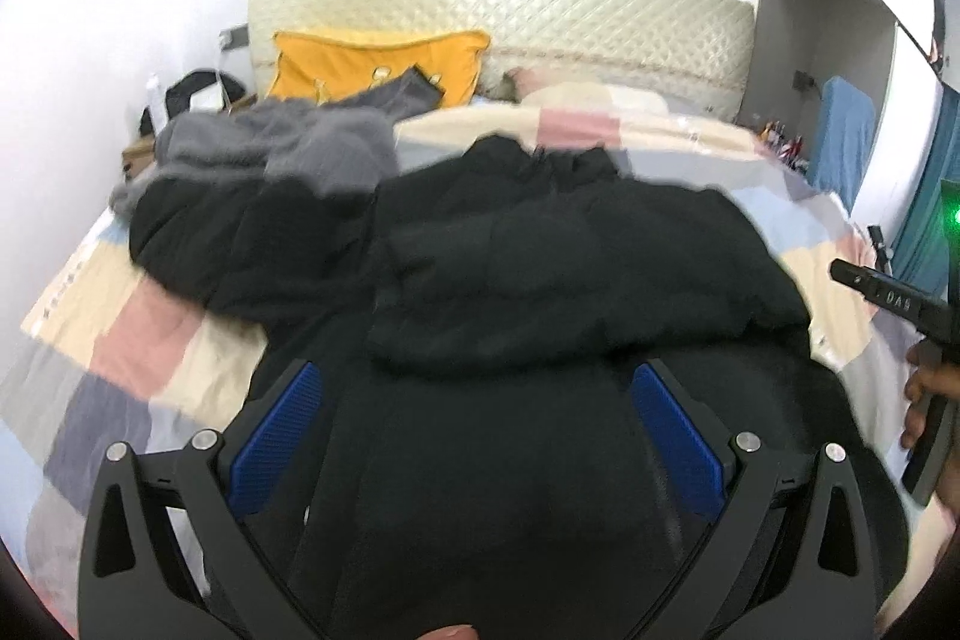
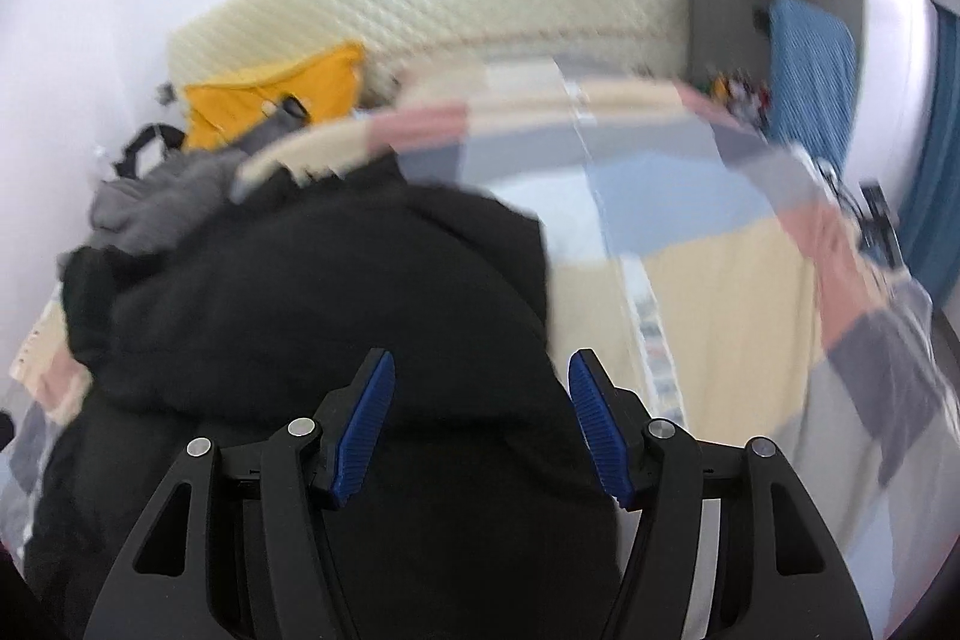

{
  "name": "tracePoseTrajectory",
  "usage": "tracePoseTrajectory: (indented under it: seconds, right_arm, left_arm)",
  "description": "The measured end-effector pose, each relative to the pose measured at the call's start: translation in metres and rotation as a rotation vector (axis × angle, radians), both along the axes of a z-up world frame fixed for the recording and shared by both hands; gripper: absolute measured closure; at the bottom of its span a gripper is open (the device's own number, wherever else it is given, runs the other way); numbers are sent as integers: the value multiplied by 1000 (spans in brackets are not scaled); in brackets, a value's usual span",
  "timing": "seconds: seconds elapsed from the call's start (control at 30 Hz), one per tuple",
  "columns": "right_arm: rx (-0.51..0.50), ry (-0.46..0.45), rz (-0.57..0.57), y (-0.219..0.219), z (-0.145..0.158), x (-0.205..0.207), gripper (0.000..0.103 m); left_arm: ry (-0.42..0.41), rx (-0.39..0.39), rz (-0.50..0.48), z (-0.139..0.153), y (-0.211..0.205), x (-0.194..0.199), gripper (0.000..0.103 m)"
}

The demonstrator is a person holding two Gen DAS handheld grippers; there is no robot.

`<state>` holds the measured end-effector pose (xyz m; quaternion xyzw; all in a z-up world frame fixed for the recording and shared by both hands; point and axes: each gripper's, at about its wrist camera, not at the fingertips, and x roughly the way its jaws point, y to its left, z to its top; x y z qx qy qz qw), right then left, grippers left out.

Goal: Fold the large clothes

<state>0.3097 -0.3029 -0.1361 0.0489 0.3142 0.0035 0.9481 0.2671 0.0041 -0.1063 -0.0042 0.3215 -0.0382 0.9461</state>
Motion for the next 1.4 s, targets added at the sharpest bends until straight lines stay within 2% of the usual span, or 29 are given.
tracePoseTrajectory:
  seconds: [0.1, 0.17, 0.23, 0.33, 0.4, 0.57, 0.7, 0.73, 0.8, 0.97, 1.1, 1.27, 1.4]
  right_arm:
    - [14, -55, 36, 14, 14, 12, 41]
    - [32, -80, 57, 22, 18, 28, 25]
    - [7, -112, 68, 32, 19, 47, 23]
    - [19, -102, 93, 42, 11, 78, 23]
    - [17, -82, 101, 50, 0, 98, 23]
    - [-5, -42, 132, 66, -44, 142, 23]
    - [-7, -37, 115, 65, -73, 158, 21]
    - [0, -42, 115, 64, -79, 159, 19]
    - [15, -36, 124, 62, -88, 161, 17]
    - [20, -4, 137, 65, -101, 170, 14]
    - [35, 12, 142, 65, -109, 174, 13]
    - [4, 44, 143, 73, -115, 180, 12]
    - [6, 63, 145, 71, -104, 177, 12]
  left_arm:
    - [-29, 30, -22, 22, -18, 27, 0]
    - [-35, 16, -38, 30, -24, 45, 0]
    - [-57, 15, -64, 34, -32, 66, 0]
    - [-110, 68, -85, 29, -45, 101, 0]
    - [-93, 84, -80, 14, -49, 128, 0]
    - [-43, 58, -54, -31, -47, 180, 0]
    - [12, 97, -4, -74, -42, 208, 0]
    - [27, 108, 5, -84, -41, 213, 0]
    - [35, 77, 0, -99, -36, 216, 0]
    - [16, 91, -1, -112, -40, 219, 0]
    - [27, 71, -3, -123, -39, 221, 0]
    - [40, 85, -2, -124, -40, 223, 0]
    - [58, 102, 14, -111, -39, 217, 0]
